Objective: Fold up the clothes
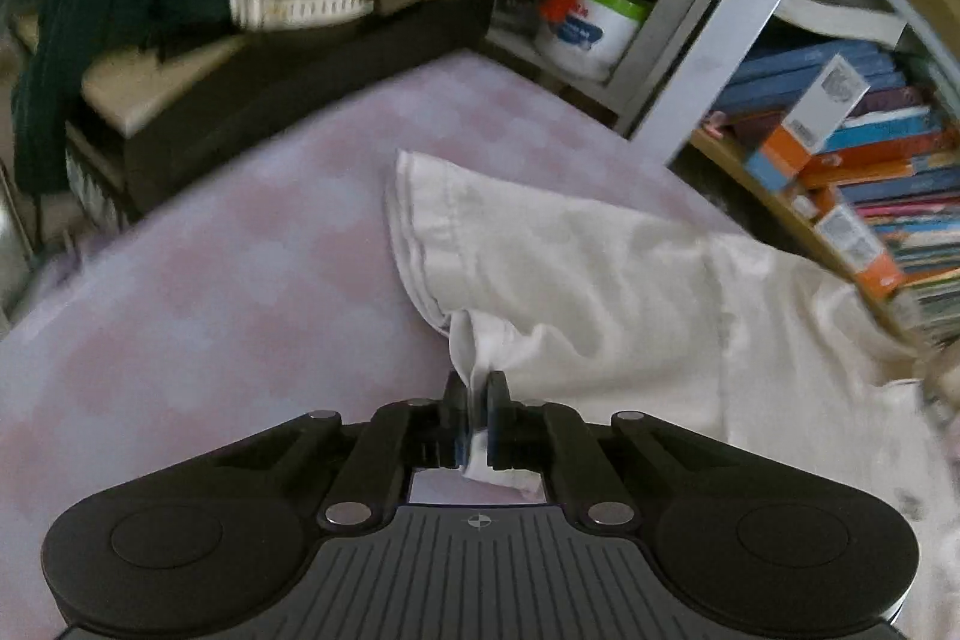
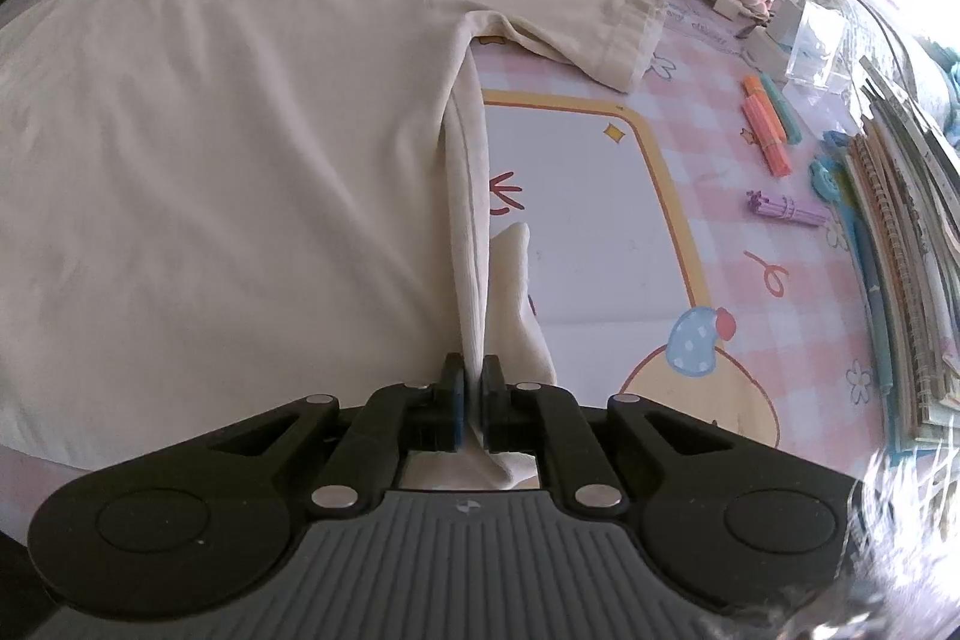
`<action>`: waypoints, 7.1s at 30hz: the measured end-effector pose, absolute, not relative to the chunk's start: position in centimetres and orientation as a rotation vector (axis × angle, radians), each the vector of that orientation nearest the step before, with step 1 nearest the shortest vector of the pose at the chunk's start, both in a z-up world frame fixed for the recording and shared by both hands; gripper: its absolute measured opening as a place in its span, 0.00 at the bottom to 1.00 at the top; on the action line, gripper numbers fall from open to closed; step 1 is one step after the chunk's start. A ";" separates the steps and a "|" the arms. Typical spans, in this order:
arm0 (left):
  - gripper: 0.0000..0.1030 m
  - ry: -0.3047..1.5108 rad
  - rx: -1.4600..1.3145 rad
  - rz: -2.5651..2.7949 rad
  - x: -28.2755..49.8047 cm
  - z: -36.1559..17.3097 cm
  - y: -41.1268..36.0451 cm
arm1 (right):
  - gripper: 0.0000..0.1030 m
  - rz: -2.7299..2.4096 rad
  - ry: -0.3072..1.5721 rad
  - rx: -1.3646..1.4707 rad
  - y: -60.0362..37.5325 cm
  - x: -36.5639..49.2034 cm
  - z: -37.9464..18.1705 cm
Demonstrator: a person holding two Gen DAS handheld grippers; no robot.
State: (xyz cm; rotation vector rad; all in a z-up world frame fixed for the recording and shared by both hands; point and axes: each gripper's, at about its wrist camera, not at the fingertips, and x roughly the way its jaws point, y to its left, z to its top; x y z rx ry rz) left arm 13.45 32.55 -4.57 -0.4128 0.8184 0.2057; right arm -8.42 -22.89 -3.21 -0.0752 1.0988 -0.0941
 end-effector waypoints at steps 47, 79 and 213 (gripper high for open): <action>0.74 0.817 -0.172 0.045 -15.3 -1.5 18.5 | 0.53 0.721 0.883 -0.401 -30.7 -12.3 -3.2; 0.01 0.694 -0.636 -0.036 -11.5 2.1 29.7 | 0.06 0.633 0.843 0.298 -35.3 -5.7 3.7; 0.17 0.841 -0.032 -0.154 4.4 -3.4 24.1 | 0.21 -0.223 0.949 0.018 -24.6 -4.7 -4.0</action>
